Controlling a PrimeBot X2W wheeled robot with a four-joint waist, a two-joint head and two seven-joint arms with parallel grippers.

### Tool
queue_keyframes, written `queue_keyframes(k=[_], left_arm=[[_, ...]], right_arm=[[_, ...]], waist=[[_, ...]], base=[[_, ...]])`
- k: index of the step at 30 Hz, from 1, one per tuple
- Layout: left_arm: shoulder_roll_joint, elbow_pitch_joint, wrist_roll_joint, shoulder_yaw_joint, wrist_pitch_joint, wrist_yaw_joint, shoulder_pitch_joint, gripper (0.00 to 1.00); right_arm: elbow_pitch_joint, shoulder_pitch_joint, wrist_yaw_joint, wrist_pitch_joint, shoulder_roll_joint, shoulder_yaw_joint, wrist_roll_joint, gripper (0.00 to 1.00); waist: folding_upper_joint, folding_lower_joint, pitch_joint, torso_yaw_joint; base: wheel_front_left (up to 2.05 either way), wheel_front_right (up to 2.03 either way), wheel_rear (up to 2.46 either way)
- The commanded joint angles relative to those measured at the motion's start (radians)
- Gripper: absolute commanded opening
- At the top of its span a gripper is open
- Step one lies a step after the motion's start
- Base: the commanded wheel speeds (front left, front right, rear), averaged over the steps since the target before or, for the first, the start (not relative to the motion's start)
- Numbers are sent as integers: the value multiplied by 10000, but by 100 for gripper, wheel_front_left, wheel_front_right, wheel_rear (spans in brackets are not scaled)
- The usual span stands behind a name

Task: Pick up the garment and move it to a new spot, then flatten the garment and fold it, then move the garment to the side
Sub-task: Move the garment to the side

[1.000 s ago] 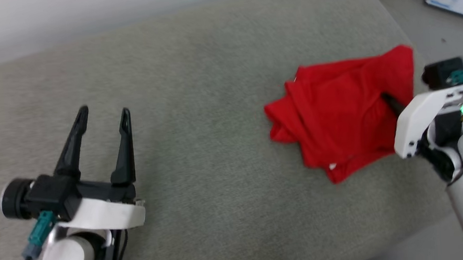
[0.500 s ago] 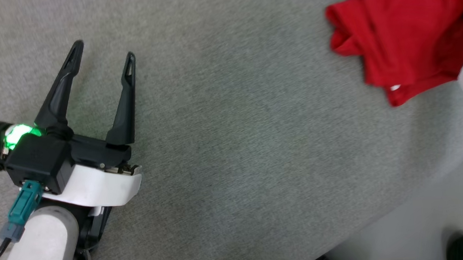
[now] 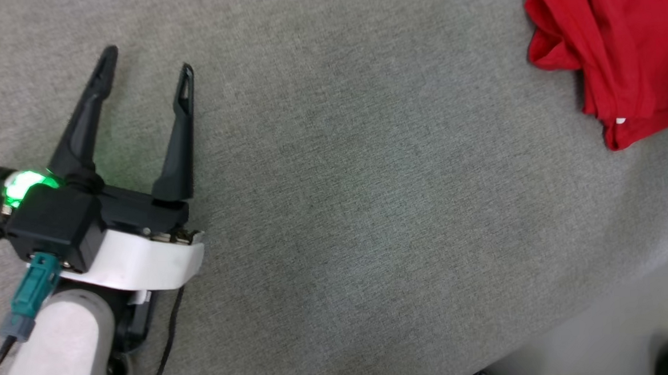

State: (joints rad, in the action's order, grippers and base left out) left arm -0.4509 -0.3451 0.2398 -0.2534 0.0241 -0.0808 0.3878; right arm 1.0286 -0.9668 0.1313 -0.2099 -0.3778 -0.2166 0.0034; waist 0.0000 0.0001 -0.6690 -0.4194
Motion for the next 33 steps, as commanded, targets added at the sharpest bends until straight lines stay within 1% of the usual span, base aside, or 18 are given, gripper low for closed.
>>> queue_keyframes(k=[1,4,7,12,16,20,24,29,33], left_arm=[[98,93,52,-8,152,-88,-200,100],[320,409,186,-35,477,-188,-452,100],[557,782,369,0,843,-345,-803,100],[1020,1444,723,110,1446,-649,-1501,100],[1336,1997,967,174,1822,-803,-1967,100],[1569,2485,1174,262,2083,-879,-2328,100],[1742,2883,1297,366,2259,-872,-2584,100],[1903,3359,1419,525,2358,-786,-2899,100],[1851,3640,1386,682,2398,-711,-3265,100]], right_arm=[[79,114,-11,-135,25,-266,-41,100],[-46,495,-11,-343,93,-626,-200,100],[-368,984,-11,-451,279,-725,-189,100],[-1349,2174,-11,-506,745,-457,17,100],[-2452,3267,-11,-430,1172,-26,340,100],[-3758,4393,-10,-72,1584,544,697,100],[-5012,5454,-11,349,1834,1206,1152,100],[-6531,6653,-11,878,2165,1790,1582,100],[-7779,7547,-10,1218,2453,1872,1695,100]], waist=[[0,-1,342,118],[0,-1,961,300],[0,-1,1640,492],[0,-1,2732,902],[0,-1,3441,1338],[0,-1,4016,1841],[0,-1,4483,2442],[0,-1,5079,3187],[0,-1,5512,3577]], base=[[0,0,0],[0,0,0],[0,0,0],[0,0,0],[0,0,0],[0,0,0],[0,0,0],[0,0,0],[0,0,0]])
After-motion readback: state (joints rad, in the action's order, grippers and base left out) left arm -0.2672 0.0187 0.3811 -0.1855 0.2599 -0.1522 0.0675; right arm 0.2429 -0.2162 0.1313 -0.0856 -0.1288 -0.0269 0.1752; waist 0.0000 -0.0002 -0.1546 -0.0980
